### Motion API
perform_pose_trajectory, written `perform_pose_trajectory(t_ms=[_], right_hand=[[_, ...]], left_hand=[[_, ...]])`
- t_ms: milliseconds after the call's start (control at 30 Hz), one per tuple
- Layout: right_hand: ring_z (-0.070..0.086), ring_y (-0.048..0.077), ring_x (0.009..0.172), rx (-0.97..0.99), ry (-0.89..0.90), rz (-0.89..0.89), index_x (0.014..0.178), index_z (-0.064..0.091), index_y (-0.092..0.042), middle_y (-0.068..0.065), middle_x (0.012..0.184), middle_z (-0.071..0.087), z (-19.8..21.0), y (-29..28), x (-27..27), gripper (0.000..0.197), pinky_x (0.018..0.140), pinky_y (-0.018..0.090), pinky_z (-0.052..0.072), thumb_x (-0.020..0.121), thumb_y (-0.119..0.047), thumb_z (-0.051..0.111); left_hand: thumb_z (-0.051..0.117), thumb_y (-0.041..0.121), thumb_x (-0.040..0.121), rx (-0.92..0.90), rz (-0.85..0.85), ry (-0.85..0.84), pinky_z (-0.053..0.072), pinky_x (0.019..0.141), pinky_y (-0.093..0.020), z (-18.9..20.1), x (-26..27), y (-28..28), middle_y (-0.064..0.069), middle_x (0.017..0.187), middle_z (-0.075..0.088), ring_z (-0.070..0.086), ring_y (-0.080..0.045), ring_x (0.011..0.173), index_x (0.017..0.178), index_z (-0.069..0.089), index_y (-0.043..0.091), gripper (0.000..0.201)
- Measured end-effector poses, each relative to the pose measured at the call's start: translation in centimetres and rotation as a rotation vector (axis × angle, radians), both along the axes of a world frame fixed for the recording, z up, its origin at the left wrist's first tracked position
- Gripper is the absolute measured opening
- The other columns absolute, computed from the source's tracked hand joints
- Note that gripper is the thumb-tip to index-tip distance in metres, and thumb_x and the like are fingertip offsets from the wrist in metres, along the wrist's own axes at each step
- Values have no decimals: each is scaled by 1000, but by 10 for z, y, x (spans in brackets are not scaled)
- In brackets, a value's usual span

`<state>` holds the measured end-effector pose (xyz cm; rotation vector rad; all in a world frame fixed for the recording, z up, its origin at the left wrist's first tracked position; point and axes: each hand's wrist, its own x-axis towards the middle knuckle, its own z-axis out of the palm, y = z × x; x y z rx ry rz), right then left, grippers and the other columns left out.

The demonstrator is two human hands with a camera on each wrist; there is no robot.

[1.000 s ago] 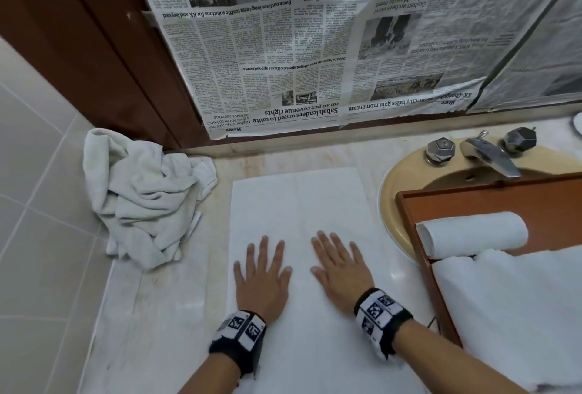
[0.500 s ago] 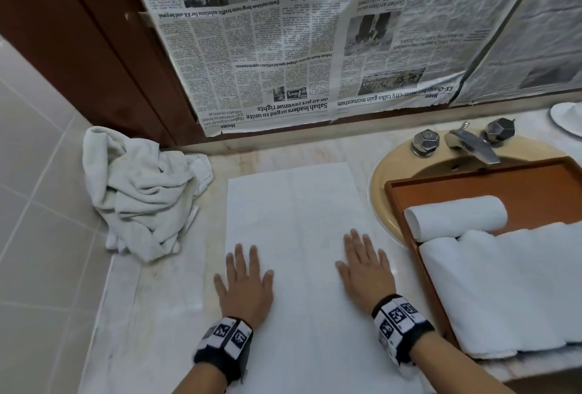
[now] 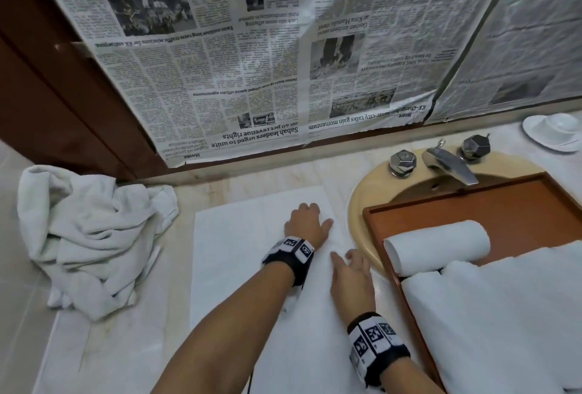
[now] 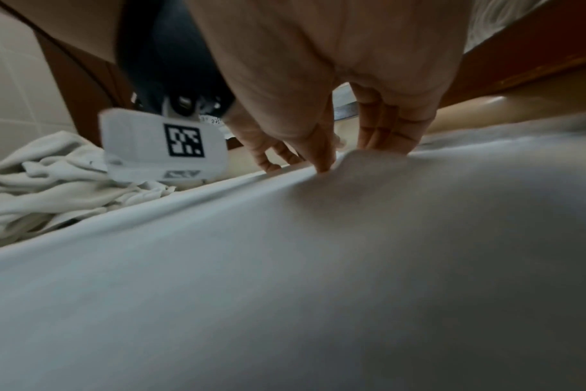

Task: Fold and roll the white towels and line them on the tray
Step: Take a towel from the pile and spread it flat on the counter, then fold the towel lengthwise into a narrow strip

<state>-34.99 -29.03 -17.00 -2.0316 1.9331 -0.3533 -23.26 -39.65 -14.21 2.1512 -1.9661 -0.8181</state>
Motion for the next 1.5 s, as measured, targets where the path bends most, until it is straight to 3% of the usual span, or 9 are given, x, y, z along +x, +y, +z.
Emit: perform_pose_trajectory(t_ms=[200, 333, 467, 600, 867, 1000, 1100, 1300, 1500], right_hand=[[63, 34, 79, 75, -34, -138, 86, 64, -2, 16, 89, 59, 4, -18, -10, 25, 57, 37, 53, 71, -7, 83], [63, 34, 89, 174, -19, -166, 95, 64, 2, 18, 99, 63, 9, -24, -10, 17, 64, 37, 52, 87, -13, 70], [65, 29, 71, 183, -21, -147, 78, 60, -3, 14, 83, 63, 9, -24, -6, 23, 46, 31, 47, 70, -9, 82], [62, 26, 92, 206, -63, -193, 101, 52, -8, 9, 102, 62, 16, -31, -7, 14, 62, 29, 39, 94, -20, 53], [60, 27, 104, 174, -197, -281, 117, 50, -11, 7, 114, 62, 25, -38, -11, 25, 77, 35, 45, 94, -19, 54], [60, 28, 101, 90, -274, -271, 112, 60, -7, 9, 108, 63, 27, -27, -17, 23, 80, 37, 50, 95, -22, 55], [62, 27, 91, -8, -310, -239, 103, 63, -8, 6, 97, 66, 33, -17, -19, 15, 76, 39, 52, 94, -18, 59], [56, 22, 70, -61, -255, 40, 84, 50, -17, -2, 79, 55, 82, 1, 26, 14, 61, 37, 44, 96, -23, 54], [60, 25, 88, 22, -109, 289, 104, 52, -14, 3, 102, 57, 107, 9, 114, 14, 65, 29, 31, 102, -21, 39]], left_hand=[[54, 63, 88, 46, 105, -132, 36, 85, -46, -3, -20, -34, -2, 127, 47, 44, -30, 120, 126, 45, 21, 57], [50, 44, 92, 46, 142, -95, 34, 82, -42, -4, -24, -37, 0, 116, 57, 47, -27, 112, 114, 53, 22, 31], [48, 29, 93, 15, 184, -68, 32, 78, -39, -7, -24, -34, 0, 106, 61, 50, -26, 107, 104, 58, 21, 17], [45, 31, 94, -64, 179, -56, 32, 75, -37, -11, -24, -38, 0, 99, 61, 51, -25, 101, 101, 59, 20, 19], [56, 19, 91, -190, 202, 237, 51, 82, -39, -2, -14, -77, 0, 86, 65, 61, -26, 90, 97, 66, 15, 12], [64, 15, 88, -255, 251, 404, 35, 65, -5, 3, -4, -70, 1, 76, 64, 57, -15, 79, 92, 71, 10, 9], [69, 23, 89, -249, 342, 569, 36, 63, 0, 8, 7, -57, 3, 77, 65, 57, -11, 77, 88, 70, 17, 6], [70, 39, 83, -214, 521, 904, 59, 87, -45, 24, 66, -27, -4, 88, 74, 70, -27, 88, 86, 72, 19, 20], [69, 28, 90, -237, 720, 927, 57, 77, -38, 25, 165, 13, -6, 93, 74, 67, -20, 86, 84, 71, 21, 9]])
